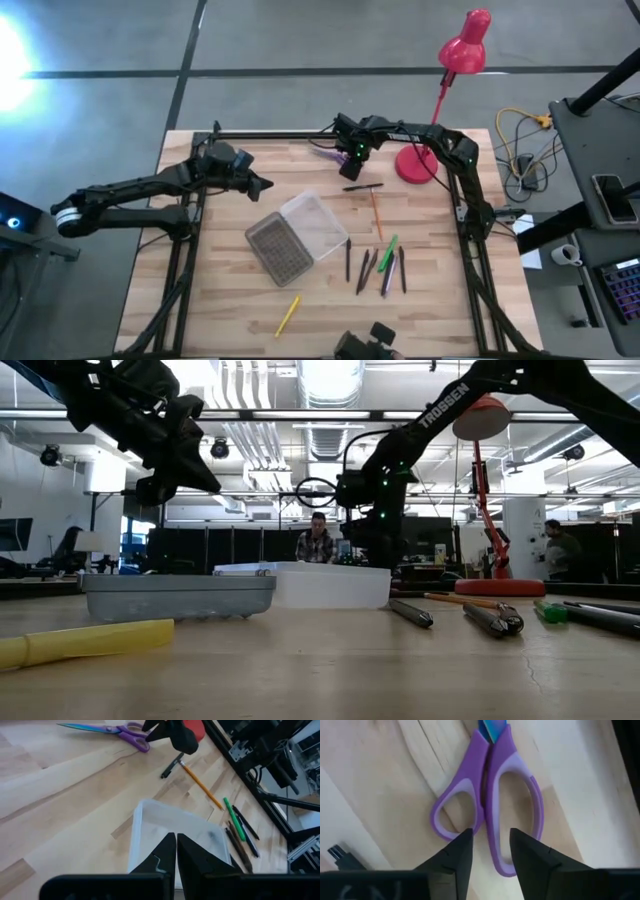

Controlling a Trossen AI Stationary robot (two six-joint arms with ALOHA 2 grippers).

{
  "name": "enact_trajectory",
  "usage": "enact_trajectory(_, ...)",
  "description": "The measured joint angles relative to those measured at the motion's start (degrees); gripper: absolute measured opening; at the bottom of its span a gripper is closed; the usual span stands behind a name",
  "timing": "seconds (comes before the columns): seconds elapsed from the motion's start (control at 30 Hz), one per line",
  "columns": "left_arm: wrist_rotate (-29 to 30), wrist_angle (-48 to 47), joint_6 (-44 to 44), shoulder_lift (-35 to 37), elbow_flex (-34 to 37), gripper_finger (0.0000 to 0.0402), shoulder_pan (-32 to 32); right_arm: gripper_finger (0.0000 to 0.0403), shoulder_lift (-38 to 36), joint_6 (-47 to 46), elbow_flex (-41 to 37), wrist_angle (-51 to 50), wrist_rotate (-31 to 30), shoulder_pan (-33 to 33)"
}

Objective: Pick & place school supplies into a supply box
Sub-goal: Put the purple scissors into the gray supply box

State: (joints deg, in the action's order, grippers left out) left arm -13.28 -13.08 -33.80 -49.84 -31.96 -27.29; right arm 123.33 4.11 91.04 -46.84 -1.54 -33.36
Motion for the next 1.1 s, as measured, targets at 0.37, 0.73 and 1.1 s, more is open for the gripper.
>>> enact_trajectory(0.37,0.0,0.0,0.2,0.0,0.1,0.0000,0.0,0.0152,-0.2,-6.0,5.5,-1.8,0.2,0.1)
enact_trajectory(0.73,0.0,0.0,0.2,0.0,0.1,0.0000,0.0,0.0154,0.7,-6.9,2.7,-2.1,0.3,0.5)
enact_trajectory(1.1,0.0,0.0,0.2,0.0,0.1,0.0000,0.0,0.0140,0.7,-7.1,1.3,4.0,-1.9,0.6)
